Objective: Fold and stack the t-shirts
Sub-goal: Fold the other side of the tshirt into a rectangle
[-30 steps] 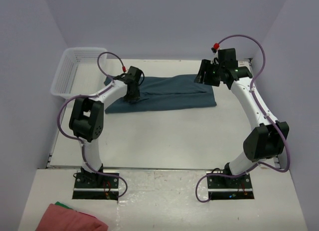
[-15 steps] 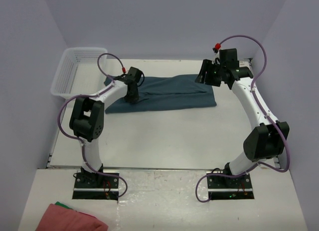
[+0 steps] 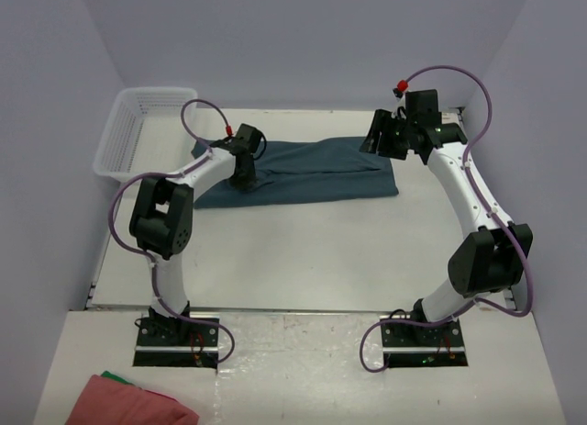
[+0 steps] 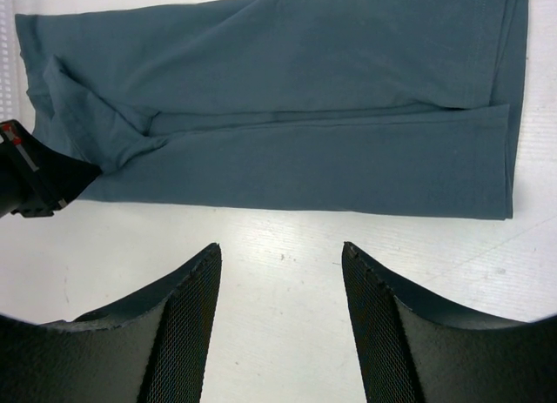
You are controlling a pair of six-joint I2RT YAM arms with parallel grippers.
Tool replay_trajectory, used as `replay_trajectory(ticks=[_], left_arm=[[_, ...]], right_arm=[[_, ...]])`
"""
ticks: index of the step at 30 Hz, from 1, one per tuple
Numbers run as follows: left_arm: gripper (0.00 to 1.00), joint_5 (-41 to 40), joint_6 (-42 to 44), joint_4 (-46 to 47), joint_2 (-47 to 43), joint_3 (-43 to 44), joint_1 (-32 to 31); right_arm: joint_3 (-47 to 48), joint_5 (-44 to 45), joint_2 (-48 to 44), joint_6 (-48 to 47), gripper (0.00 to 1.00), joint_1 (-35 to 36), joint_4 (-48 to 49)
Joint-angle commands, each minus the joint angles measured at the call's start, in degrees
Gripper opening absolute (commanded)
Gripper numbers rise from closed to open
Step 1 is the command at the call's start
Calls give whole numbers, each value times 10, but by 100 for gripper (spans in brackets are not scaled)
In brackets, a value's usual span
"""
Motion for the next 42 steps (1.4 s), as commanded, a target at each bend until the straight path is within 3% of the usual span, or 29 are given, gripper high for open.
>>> replay_trajectory(ticks=[1, 7, 12, 16, 17, 18, 19, 22, 23, 25, 27, 30, 32, 36, 42], left_arm=[[0, -10, 1, -10, -4, 39, -6], [0, -24, 31, -28, 3, 124, -15], [0, 22, 97, -9, 93, 245, -14], [14, 105, 168, 30, 231, 382, -8], [19, 109, 190, 25, 254, 451, -9], [27, 96, 198, 31, 266, 457, -11], [42, 91, 212, 82, 264, 444, -12], [43, 57, 246, 182, 216, 371, -23], [43, 51, 258, 212, 152, 294, -35], [43, 9, 268, 321, 33, 202, -51], [42, -17, 223, 323, -19, 145, -66], [31, -19, 100, 172, -55, 159, -70], [0, -24, 40, 93, -46, 177, -73], [0, -33, 28, 43, -41, 132, -78], [0, -3, 19, 22, 16, 151, -73]], right_arm=[[5, -11, -6, 5, 59, -2, 16], [16, -8, 3, 6, 59, -2, 16], [23, -10, 12, 7, 59, -2, 15], [33, -7, 21, 9, 59, -2, 8], [30, -17, 21, 10, 59, -2, 15], [29, -26, 21, 10, 59, -2, 15], [24, -30, 14, 16, 59, -2, 18], [-11, -62, -2, 27, 59, -1, 61], [-7, -59, 1, 27, 59, 2, 54], [-1, -45, 11, 15, 59, 8, 41], [3, -10, 17, 8, 59, 9, 25], [23, 49, 37, 6, 54, 9, 0], [50, 37, 69, 6, 2, 8, -30], [44, -24, 113, 35, 0, 13, -28], [47, -11, 188, 55, 0, 56, 10]])
